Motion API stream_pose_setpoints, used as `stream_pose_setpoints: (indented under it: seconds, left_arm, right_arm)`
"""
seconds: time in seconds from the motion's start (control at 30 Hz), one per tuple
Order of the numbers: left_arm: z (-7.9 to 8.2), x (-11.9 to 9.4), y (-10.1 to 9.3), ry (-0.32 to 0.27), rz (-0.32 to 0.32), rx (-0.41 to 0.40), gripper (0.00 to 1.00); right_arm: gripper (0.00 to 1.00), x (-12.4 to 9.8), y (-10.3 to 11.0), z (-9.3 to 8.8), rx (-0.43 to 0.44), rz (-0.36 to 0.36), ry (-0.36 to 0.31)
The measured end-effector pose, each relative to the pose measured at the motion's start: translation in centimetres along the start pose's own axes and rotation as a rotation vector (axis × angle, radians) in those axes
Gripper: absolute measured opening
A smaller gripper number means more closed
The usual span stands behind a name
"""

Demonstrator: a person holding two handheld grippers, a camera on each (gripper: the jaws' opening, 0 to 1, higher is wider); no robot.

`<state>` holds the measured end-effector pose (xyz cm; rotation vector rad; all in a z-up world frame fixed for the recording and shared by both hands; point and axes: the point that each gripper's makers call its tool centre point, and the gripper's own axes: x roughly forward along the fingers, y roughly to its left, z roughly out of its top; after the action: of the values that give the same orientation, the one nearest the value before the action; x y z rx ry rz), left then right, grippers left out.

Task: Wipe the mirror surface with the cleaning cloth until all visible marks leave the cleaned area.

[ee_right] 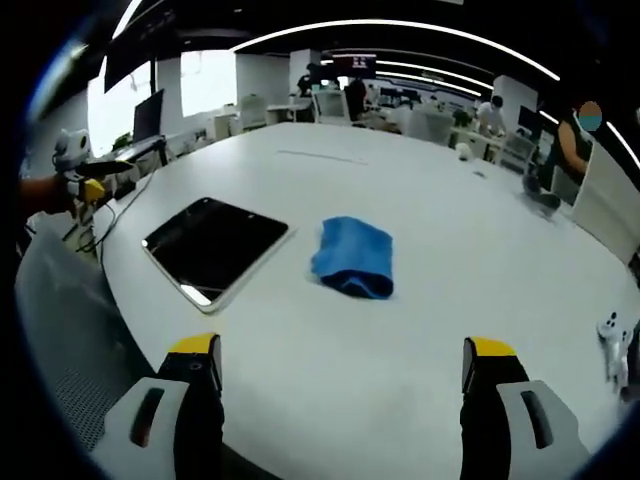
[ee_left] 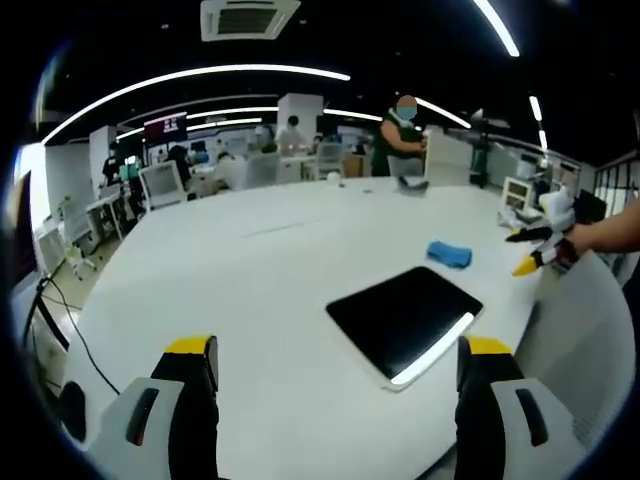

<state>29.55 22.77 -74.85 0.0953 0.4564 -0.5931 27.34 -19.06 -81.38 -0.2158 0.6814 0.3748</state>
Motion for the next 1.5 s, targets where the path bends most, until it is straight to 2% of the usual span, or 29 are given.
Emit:
stream_pose_setpoints:
  seconds: [0.53,0.8,0.9,1.0,1.13,1.3,1.5]
  left_arm:
    - [0.1,0.4,0.2,0.004,-0.009,0.005,1.00]
    - [0.1,0.6,0.5,0.007,-0.016,0.014,1.00]
    - [-0.2,0.6,0.8,0.019,-0.016,0.033,1.00]
    - [-0.3,0.6,0.9,0.023,-0.020,0.048,1.00]
    - [-0.5,0.7,0.9,0.021,-0.023,0.060,1.00]
    - [-1.2,0.9,0.5,0.011,-0.031,0.032,1.00]
    - [-2.3,0.8,-0.2,0.034,-0.045,0.024,1.00]
  right_arm:
    - [1.00,0.3,-0.2,0.0,-0.031,0.011,0.026]
    - [0.98,1.0,0.5,3.0,-0.047,0.091,0.013]
    - [0.98,1.5,-0.3,4.3,-0.082,0.081,0.012]
    - [0.97,2.3,-1.0,5.5,-0.062,0.087,0.017]
    - [0.91,3.4,-1.5,6.3,-0.044,0.087,0.033]
    - [0.81,5.5,-2.3,7.1,-0.048,0.076,0.059]
    - [0.66,8.2,-2.9,7.2,-0.065,0.084,0.105]
